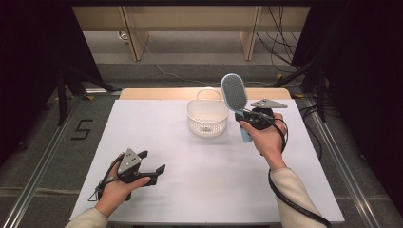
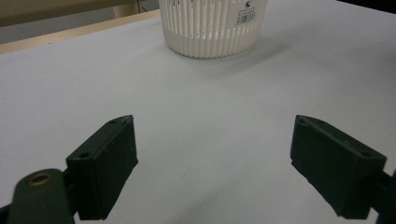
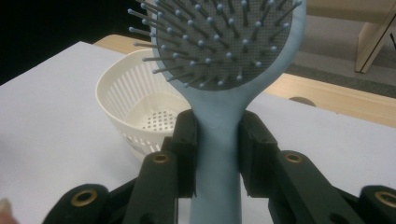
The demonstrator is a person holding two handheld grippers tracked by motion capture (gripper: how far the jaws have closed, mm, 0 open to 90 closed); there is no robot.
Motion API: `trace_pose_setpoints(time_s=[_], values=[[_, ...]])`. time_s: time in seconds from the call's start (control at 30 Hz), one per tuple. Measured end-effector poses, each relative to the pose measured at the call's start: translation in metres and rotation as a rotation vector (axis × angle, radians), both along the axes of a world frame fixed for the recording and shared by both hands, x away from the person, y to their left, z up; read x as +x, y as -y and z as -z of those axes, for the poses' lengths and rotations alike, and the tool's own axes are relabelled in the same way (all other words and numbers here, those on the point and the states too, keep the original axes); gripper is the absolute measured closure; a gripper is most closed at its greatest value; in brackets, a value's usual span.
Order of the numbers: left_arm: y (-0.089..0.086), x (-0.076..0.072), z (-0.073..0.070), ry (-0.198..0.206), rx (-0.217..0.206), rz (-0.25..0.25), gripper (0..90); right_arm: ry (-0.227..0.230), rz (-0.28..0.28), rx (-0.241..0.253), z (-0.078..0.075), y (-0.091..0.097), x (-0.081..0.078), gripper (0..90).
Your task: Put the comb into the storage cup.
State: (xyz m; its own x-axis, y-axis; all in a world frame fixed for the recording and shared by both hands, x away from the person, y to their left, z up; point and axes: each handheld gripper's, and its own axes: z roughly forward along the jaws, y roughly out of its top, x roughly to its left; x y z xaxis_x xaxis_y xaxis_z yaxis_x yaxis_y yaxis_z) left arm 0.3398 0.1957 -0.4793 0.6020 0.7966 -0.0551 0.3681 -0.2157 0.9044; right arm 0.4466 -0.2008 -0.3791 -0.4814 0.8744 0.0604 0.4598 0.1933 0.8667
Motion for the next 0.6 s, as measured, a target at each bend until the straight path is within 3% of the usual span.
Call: trace_pose_setpoints(time_s=[0.6], values=[[-0.0004,0.0000,0.0000,-0.003,0.004,0.000,14.2,0.013,-0.001,0.005,-0.0015,-0.0064,0.0066,71.0]])
